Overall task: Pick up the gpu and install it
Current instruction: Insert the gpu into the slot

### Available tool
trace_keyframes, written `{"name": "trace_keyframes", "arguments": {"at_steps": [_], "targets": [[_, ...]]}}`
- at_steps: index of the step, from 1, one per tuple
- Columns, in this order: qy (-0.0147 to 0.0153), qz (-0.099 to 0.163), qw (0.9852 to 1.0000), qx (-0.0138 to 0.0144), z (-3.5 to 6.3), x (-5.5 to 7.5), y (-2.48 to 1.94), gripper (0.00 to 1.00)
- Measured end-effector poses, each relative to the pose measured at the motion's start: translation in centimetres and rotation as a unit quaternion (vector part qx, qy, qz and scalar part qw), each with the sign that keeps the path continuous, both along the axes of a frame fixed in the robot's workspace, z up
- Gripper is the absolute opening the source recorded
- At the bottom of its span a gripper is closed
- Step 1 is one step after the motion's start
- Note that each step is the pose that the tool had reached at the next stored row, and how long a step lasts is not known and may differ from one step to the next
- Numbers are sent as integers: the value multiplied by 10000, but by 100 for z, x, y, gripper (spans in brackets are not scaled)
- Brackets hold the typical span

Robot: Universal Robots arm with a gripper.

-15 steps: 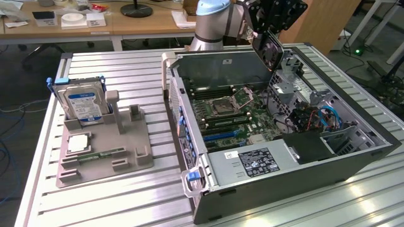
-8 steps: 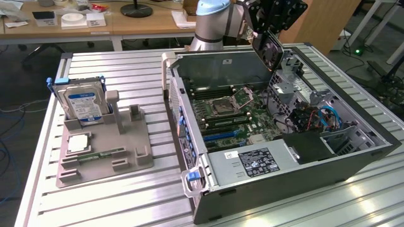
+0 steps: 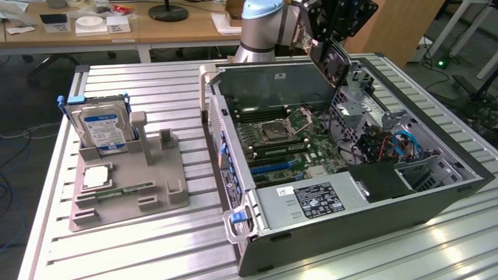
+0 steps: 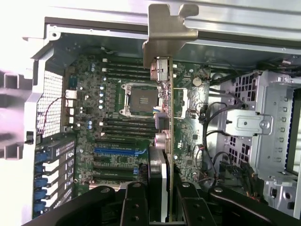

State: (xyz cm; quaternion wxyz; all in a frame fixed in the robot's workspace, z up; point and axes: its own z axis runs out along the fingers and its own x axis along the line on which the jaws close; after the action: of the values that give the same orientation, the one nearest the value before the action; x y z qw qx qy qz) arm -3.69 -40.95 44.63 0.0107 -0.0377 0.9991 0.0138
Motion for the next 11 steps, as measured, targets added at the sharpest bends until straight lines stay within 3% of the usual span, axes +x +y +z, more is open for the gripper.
{"name": "trace_keyframes", "arguments": {"at_steps": [5,11], "targets": [[0,435,9991,0,0,0,0,28],[0,961,9954,0,-1,0,0,28]]}}
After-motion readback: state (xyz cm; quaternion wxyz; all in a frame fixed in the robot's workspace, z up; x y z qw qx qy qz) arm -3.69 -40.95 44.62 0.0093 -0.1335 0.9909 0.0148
